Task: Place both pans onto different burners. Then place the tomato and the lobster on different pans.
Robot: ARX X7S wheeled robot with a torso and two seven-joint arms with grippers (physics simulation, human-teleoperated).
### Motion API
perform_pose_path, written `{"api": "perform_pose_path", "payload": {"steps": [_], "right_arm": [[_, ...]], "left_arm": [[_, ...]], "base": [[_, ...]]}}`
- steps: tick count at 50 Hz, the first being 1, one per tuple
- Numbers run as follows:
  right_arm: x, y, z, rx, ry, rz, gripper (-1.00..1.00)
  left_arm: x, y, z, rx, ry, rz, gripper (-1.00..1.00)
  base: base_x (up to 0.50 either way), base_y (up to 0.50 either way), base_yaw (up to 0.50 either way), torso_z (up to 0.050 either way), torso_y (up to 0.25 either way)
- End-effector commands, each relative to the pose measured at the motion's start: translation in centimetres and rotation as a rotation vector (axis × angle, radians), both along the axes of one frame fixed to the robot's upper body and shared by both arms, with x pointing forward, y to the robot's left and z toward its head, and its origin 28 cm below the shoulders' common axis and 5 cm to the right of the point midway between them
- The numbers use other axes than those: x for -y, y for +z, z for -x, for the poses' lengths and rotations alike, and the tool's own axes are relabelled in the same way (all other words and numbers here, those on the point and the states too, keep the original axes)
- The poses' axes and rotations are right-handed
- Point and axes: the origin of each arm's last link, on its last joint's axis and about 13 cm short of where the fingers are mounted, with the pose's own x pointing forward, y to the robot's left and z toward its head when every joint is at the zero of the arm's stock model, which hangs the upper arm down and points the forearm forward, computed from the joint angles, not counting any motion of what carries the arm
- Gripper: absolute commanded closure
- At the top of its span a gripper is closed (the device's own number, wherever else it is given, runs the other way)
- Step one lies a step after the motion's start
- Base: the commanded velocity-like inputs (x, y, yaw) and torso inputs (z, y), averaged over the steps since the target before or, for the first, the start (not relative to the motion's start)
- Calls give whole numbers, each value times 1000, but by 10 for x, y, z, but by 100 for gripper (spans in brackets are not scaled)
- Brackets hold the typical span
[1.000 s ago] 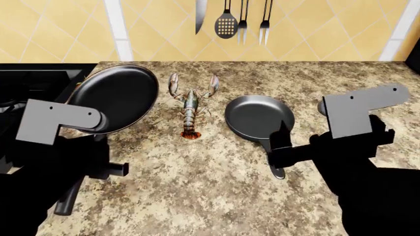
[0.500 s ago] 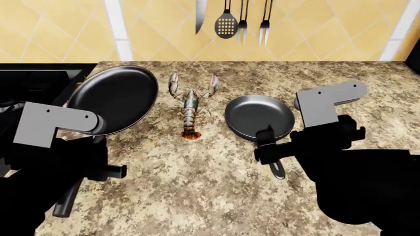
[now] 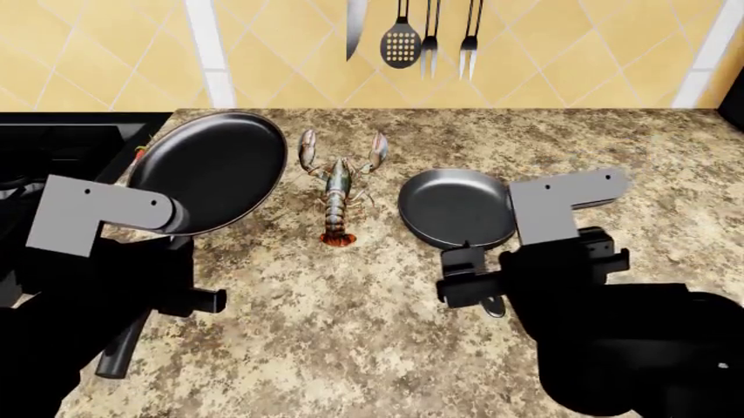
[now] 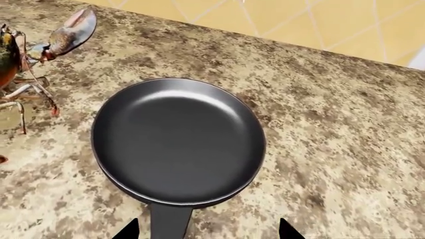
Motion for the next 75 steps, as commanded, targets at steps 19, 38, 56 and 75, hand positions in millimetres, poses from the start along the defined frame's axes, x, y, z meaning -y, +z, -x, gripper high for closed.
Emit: {"api": "perform_pose_path", "payload": {"steps": [19,38,56,75], "right_arm": [[-12,-15,-19,-77,17,-48,-100],[-12,-34,-22,-138,3,-69,-100],[-16,-47,-28,-176,19,-77,-100],[-8,-37,-17,-125,3,-121,100]], "left_arm": [[-6,5,-4,71,48,4,100],[-7,4,-4,75,56,11,100],[-7,3,-4,73,55,12,100],[-9,1,-4,77,64,20,100]], "base": [[0,0,0,1,2],[0,0,0,1,2],[1,0,0,1,2],[1,0,0,1,1]]}}
